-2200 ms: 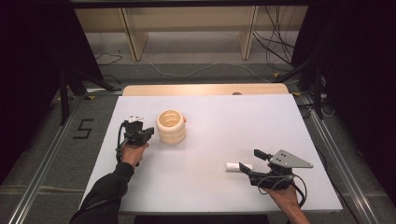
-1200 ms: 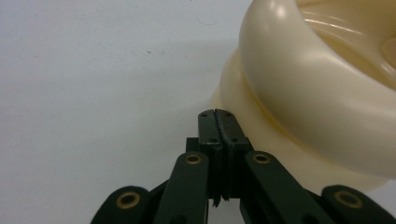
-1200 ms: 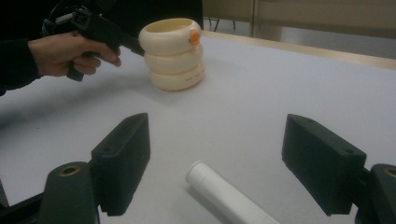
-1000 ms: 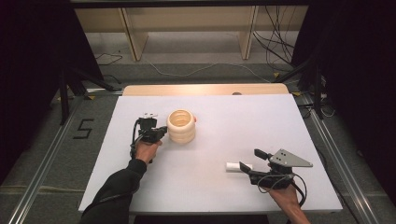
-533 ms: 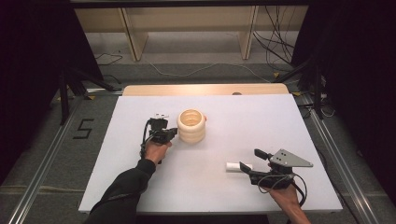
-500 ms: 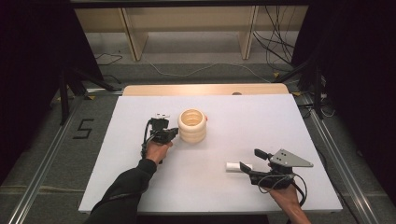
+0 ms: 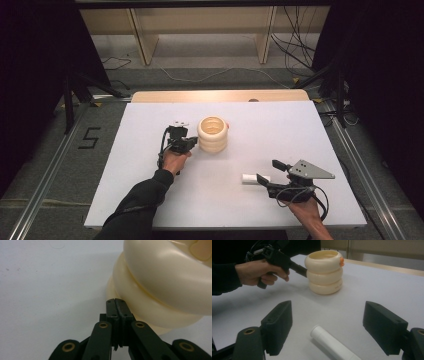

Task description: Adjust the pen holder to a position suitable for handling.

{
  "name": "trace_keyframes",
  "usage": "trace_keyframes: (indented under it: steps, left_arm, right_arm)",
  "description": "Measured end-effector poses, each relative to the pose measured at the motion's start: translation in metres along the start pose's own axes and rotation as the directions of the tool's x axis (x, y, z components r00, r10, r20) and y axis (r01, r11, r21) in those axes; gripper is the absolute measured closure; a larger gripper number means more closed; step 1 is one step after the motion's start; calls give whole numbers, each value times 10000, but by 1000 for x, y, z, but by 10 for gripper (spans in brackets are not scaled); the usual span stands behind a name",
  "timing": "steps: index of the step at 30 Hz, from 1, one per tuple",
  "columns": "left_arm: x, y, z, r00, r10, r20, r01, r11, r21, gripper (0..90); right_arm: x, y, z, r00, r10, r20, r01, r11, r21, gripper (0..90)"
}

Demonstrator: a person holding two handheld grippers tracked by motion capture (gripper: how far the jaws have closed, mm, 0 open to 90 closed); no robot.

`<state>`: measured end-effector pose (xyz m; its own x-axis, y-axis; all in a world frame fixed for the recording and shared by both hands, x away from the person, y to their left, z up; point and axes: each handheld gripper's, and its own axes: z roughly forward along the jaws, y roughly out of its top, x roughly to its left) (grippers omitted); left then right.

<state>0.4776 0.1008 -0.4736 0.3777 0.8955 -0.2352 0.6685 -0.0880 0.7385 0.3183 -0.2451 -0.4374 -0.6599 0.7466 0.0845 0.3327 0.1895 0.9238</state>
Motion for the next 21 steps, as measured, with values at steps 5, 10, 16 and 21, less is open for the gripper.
trace_keyframes:
  steps: [5, 10, 16, 21]
  left_arm:
    - [-4, 1, 2, 9999, 65, 90, -65, 10000, 18, 892]
    - [-9, 1, 4, 9999, 123, 116, -124, 9999, 18, 892]
    - [-12, 2, 6, 9995, 213, 215, -213, 9998, 34, 892]
    - [-13, 0, 8, 9995, 183, 245, -184, 9998, 65, 892]
  right_arm:
    - [0, 0, 0, 10000, -11, -6, 11, 10000, 8, 243]
    - [0, 0, 0, 10000, -17, -41, 17, 10000, 31, 243]
    - [0, 0, 0, 10000, -6, -58, 6, 10000, 71, 243]
    - [-1, 0, 0, 10000, -4, -75, 5, 10000, 76, 243]
